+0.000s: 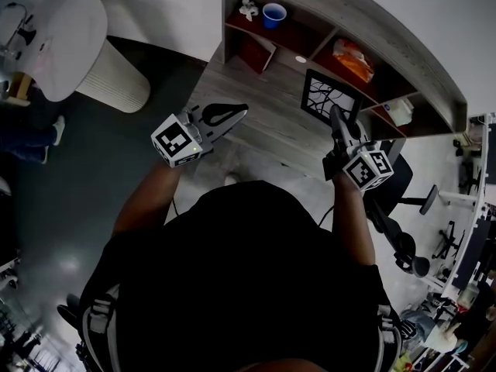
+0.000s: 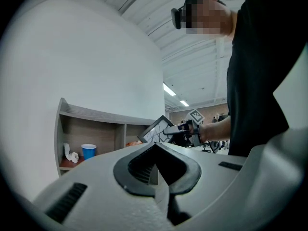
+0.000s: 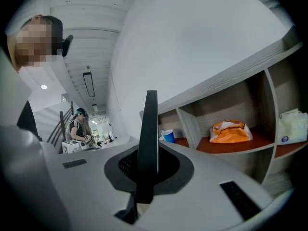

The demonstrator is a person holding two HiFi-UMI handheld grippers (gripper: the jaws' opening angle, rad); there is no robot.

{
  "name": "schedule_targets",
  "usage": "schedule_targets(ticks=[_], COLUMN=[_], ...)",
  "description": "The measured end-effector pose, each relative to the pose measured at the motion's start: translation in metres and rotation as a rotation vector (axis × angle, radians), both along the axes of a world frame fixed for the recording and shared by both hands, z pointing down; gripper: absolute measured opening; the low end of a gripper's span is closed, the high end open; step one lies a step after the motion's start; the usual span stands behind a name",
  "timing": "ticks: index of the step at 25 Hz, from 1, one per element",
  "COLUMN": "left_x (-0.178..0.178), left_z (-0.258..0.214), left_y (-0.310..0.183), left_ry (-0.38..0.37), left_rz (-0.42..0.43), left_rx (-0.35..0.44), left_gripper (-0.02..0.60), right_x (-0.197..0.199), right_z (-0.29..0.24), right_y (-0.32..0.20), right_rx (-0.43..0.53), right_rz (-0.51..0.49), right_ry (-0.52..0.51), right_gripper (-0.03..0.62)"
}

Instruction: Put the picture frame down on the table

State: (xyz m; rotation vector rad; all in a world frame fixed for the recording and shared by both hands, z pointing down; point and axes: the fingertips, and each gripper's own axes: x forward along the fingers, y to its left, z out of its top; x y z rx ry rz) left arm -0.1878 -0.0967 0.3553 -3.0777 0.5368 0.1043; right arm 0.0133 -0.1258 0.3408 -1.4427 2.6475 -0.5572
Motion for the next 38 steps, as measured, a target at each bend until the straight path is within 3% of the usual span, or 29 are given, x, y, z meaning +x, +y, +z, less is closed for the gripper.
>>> schedule_targets(ticks=[19,25,38], left_x=[0.044,0.054,0.083], left_z=[0.012,0.018,0.055], left_y=[-0.034,-0.056,-0.082], left_ry=[-0.147,-0.148,-0.245], left_rz=[-0.083,-0.122,-0.123], left_rx=[0.052,-0.003,-0.055], left_gripper=[0.017,0.017,0.017], right_x=[0.016,0.025,0.028], right_z=[0.042,0.07,0.134], right_y=[-0.029,-0.047,-0.077], right_rx=[-0.065,-0.114,-0.221], right_rz=[-0.026,-0.051,-0.115], right_ry=[-0.038,-0.054,-0.037], right_gripper=[0.018,0.018,0.018])
